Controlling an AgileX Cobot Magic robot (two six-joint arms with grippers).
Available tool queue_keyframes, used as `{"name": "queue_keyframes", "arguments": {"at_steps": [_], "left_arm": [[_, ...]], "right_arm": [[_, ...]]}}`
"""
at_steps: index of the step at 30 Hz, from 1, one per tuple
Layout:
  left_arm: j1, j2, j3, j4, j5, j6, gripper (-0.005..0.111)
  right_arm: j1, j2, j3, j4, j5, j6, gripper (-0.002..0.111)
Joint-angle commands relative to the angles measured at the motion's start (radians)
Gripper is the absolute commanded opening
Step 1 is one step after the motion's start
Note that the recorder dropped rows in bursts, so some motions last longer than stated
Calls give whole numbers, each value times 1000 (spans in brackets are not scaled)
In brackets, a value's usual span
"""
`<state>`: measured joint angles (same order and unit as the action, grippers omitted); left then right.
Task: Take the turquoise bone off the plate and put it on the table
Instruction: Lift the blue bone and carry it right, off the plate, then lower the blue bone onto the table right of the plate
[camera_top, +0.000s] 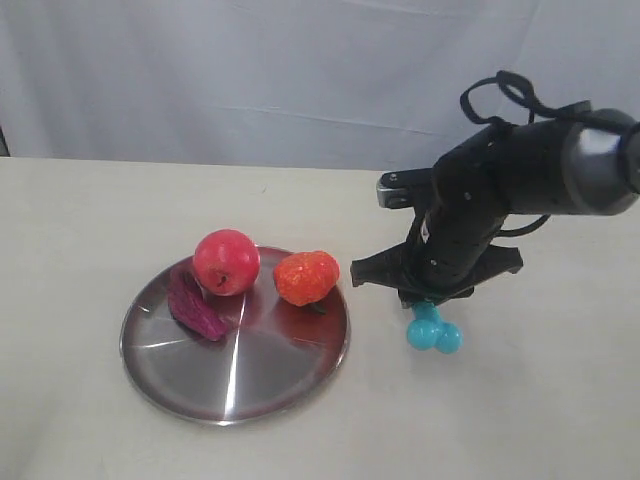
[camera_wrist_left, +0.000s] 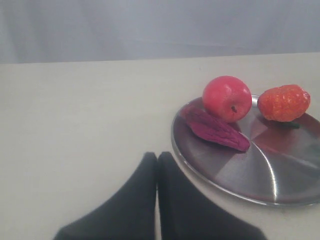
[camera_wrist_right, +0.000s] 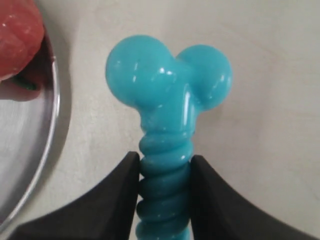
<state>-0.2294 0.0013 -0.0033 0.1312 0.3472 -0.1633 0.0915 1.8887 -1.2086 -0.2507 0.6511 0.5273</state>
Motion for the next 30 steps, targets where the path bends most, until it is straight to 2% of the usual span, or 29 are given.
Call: {"name": "queue_keyframes", "arguments": {"at_steps": [1,30], "left_arm": [[-3,-1,3,0,-1,1,0],[-3,-1,3,0,-1,-2,0]], "right_arm": [[-5,49,0,-6,-61,4,-1],[-5,117,0,-25,-124,0,-1]]}}
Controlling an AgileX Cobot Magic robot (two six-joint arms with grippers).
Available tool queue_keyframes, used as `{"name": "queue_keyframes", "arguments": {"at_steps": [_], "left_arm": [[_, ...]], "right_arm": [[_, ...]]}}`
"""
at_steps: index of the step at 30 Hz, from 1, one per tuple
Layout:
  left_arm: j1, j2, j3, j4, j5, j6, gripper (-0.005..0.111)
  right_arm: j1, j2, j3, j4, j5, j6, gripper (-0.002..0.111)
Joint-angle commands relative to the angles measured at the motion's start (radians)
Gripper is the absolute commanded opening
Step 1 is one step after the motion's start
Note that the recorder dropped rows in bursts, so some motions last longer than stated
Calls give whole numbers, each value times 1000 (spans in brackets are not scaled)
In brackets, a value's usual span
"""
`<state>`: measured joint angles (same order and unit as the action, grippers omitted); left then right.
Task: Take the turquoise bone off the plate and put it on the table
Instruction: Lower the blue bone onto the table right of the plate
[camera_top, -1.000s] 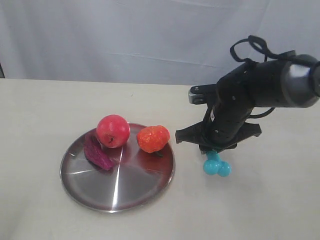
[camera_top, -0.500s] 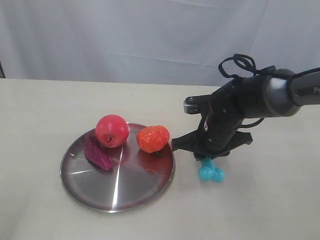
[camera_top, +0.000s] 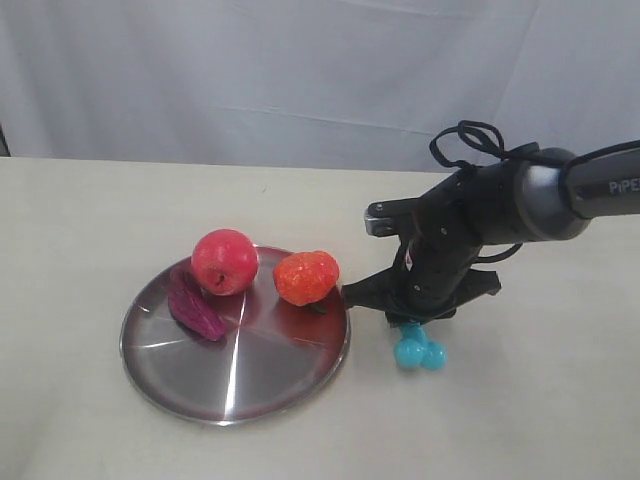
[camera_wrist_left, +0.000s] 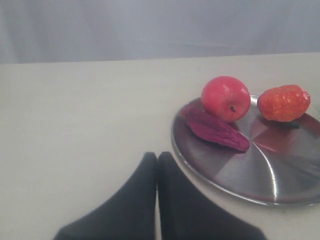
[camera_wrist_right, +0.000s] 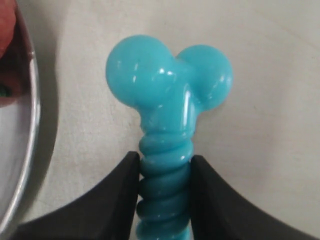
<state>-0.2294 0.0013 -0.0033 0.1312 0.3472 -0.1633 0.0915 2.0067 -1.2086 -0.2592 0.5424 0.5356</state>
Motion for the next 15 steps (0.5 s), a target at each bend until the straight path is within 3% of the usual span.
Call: {"name": "queue_keyframes", "arguments": {"at_steps": [1,15], "left_arm": [[-3,-1,3,0,-1,-2,0],[-3,-1,3,0,-1,-2,0]], "right_arm": [[-5,-1,0,-16,-11,-11,-1],[20,1,0,-16,-5,-27,-1]]}}
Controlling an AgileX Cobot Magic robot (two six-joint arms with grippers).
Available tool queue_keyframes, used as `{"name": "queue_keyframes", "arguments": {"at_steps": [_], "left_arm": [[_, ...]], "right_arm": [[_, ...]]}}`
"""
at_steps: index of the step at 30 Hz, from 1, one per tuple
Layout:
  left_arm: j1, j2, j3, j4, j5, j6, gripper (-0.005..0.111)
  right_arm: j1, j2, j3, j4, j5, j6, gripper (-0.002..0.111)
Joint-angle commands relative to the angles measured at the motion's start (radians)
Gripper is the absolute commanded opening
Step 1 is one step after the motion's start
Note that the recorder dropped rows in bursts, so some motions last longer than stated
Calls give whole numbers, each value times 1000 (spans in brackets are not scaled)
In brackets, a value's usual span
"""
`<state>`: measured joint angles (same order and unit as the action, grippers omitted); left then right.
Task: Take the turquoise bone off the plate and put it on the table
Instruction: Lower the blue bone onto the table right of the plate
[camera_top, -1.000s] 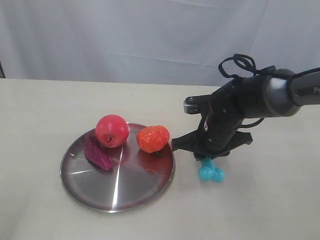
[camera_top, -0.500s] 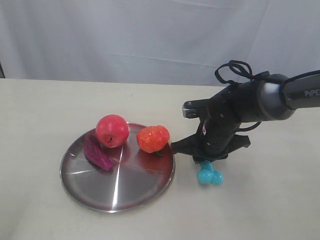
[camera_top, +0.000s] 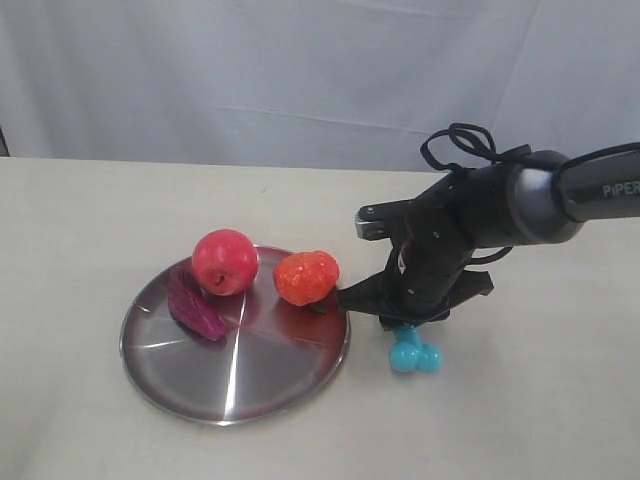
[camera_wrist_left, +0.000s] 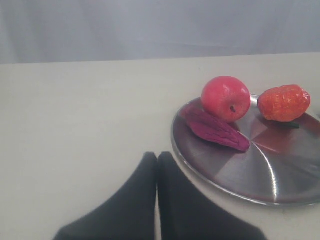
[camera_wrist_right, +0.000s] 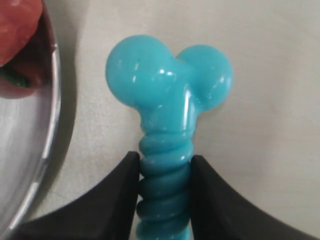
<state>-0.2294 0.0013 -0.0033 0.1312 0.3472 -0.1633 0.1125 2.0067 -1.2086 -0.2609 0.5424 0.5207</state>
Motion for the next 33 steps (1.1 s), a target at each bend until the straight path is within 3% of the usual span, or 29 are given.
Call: {"name": "queue_keyframes", "arguments": {"at_steps": [1,14,16,23,33], "left_arm": [[-3,-1,3,0,-1,-2,0],[-3,-1,3,0,-1,-2,0],[-3,-1,3,0,-1,-2,0],[-3,-1,3,0,-1,-2,0],[-3,-1,3,0,-1,-2,0]], "right_arm": [[-1,1,0,-15,-5,-12,-1],[-1,1,0,-15,-9,-12,1],[-1,1,0,-15,-14,-12,8],[-1,1,0,-11,-47,-12,49],[-1,1,0,-8,-69,-12,52]]}}
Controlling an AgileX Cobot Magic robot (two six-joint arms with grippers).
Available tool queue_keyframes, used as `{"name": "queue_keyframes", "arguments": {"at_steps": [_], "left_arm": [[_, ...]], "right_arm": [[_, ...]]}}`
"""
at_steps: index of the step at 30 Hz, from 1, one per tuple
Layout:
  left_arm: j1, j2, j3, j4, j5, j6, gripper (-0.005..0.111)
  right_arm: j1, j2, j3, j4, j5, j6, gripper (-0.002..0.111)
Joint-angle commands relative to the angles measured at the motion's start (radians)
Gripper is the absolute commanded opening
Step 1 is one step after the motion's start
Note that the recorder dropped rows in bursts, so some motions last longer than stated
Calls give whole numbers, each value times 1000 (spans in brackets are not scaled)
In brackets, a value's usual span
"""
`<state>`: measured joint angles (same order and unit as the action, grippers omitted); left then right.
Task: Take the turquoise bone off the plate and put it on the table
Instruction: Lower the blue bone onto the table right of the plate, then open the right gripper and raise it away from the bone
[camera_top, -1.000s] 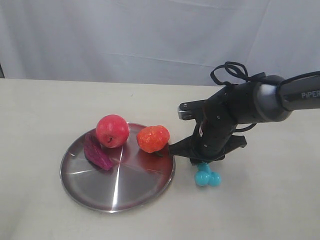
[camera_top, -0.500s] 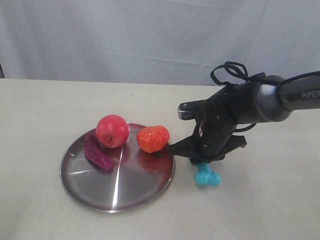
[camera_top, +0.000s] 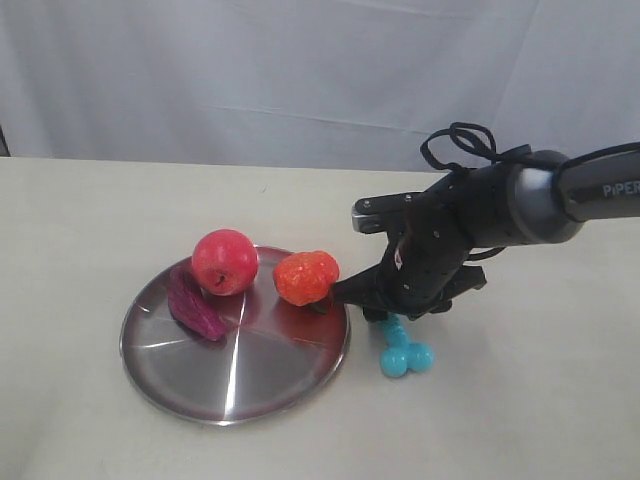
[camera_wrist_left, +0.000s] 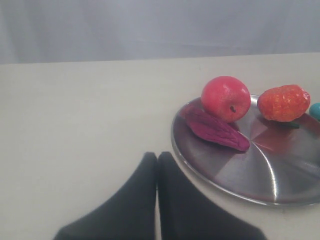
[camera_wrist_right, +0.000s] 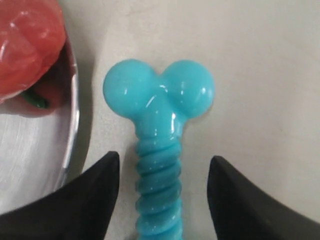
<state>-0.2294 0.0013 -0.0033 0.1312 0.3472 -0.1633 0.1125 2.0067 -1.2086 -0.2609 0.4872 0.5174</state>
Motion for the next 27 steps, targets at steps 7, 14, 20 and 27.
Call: {"name": "queue_keyframes", "arguments": {"at_steps": [7,14,20,27], "left_arm": [[-3,-1,3,0,-1,-2,0],[-3,-1,3,0,-1,-2,0],[-3,-1,3,0,-1,-2,0],[-3,-1,3,0,-1,-2,0]], "right_arm": [[-1,-13,0,-8,32,-9,52],[-1,-107,0,-16,156,-47,52],[-1,-244,0,-16,316,-71,52],[9,-435,15,-16,499,-103,44]]}}
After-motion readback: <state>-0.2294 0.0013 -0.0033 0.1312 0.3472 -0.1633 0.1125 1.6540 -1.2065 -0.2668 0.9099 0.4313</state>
